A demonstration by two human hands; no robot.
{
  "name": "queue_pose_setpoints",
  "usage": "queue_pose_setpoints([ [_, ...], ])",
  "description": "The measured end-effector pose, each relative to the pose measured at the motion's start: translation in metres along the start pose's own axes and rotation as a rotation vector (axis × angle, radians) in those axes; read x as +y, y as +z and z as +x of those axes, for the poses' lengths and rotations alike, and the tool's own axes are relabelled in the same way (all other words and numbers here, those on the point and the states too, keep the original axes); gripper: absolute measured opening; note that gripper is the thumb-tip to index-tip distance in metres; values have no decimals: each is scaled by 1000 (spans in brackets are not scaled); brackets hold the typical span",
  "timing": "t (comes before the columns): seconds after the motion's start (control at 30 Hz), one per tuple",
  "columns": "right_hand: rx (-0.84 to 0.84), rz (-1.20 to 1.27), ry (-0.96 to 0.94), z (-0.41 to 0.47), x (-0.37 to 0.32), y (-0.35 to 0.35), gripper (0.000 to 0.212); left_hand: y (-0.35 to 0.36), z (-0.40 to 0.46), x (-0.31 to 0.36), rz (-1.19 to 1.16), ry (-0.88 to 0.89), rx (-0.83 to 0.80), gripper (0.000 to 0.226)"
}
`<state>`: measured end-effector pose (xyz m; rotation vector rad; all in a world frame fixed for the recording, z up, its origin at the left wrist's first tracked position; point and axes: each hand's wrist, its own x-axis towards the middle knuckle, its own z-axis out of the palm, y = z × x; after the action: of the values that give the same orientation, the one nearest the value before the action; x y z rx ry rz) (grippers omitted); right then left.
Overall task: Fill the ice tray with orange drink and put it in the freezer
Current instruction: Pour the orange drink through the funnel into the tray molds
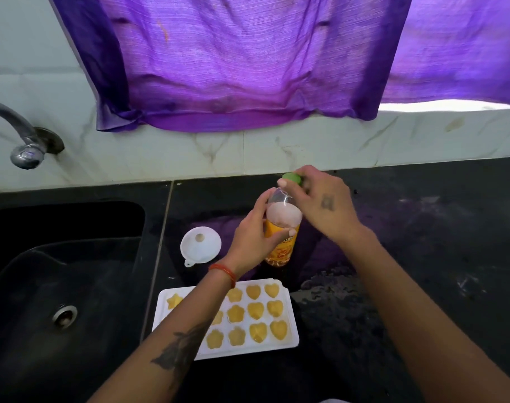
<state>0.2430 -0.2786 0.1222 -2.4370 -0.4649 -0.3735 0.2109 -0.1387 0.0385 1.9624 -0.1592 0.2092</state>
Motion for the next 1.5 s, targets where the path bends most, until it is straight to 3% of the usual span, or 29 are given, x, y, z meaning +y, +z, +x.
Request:
queue_pose_setpoints([
  [0.1, 5, 411, 192, -28, 30, 5, 40, -9, -6, -10, -226, -144, -124, 91],
  [0.17, -60, 562, 330, -50, 46, 29, 51, -8, -15, -19, -302, -267, -120, 81],
  [0.27, -180, 572, 343, -69, 52, 69, 78, 1, -28, -33, -326, -263, -180, 63],
  [0.43, -81, 445, 298, -62, 55, 100, 76, -3, -28, -38, -138, -164, -185, 66],
  [0.5, -86, 399, 279, -53, 60, 103, 72, -12, -22, -38, 66, -166, -77, 54],
  [0.63, -163, 405, 268, -25, 70, 107, 65, -55, -2, -37, 388, -115, 384, 26],
  [0.7, -169, 387, 262, -3, 72, 112, 66, -83, 9, -40, 491, -199, 482, 22],
  [0.77, -158, 367, 239, 26, 73, 118, 67, -107, 20, -48, 600, -378, 436, 28],
  [0.87, -170, 344, 201, 77, 70, 129, 69, -130, 34, -62, 751, -683, 179, 51],
  [0.93, -182, 332, 191, 110, 68, 137, 70, -137, 41, -70, 606, -838, 49, 62],
  [1.07, -212, 311, 209, 156, 70, 157, 69, -140, 44, -85, 319, -1064, -135, 62],
  [1.2, -221, 291, 243, 171, 76, 173, 71, -141, 48, -99, 269, -1107, -229, 59],
  [1.33, -200, 288, 262, 167, 81, 181, 73, -137, 50, -107, 186, -1087, -235, 41],
  [1.5, -308, 334, 410, 153, 82, 169, 86, -133, 51, -97, 203, -1067, -262, 22],
])
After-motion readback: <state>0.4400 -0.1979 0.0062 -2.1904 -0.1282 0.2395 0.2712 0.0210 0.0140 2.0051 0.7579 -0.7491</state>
